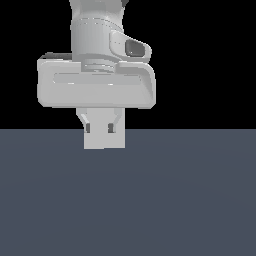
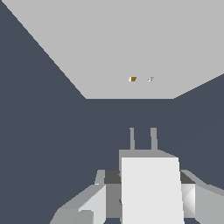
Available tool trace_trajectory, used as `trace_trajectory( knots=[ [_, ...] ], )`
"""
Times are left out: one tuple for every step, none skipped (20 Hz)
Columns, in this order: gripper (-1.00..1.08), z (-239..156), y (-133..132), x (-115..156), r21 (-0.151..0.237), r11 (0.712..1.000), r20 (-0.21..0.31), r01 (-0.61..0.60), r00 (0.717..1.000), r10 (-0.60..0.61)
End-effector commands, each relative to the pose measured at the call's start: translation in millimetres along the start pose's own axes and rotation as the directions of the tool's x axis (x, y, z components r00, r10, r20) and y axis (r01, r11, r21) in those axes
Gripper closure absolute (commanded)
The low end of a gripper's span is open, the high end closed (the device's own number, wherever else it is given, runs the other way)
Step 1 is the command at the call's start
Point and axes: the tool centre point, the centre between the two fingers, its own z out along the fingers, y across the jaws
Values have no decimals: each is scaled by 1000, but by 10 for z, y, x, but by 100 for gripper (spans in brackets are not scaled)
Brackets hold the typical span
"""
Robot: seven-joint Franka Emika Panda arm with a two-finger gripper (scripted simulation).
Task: Plug the charger into the wall socket.
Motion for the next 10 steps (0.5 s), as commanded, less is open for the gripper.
trace_trajectory(
  knots=[
    [108, -1, -1, 2, 0, 1000, 0, 0, 1000, 0],
    [108, -1, -1, 8, 0, 1000, 0, 0, 1000, 0],
    [108, 1, -1, 17, 0, 1000, 0, 0, 1000, 0],
    [108, 3, -1, 30, 0, 1000, 0, 0, 1000, 0],
    [108, 6, -1, 46, 0, 1000, 0, 0, 1000, 0],
    [108, 9, -1, 66, 0, 1000, 0, 0, 1000, 0],
    [108, 13, -1, 90, 0, 1000, 0, 0, 1000, 0],
    [108, 17, -1, 117, 0, 1000, 0, 0, 1000, 0],
    [108, 22, -1, 148, 0, 1000, 0, 0, 1000, 0],
    [108, 28, 0, 183, 0, 1000, 0, 0, 1000, 0]
  ],
)
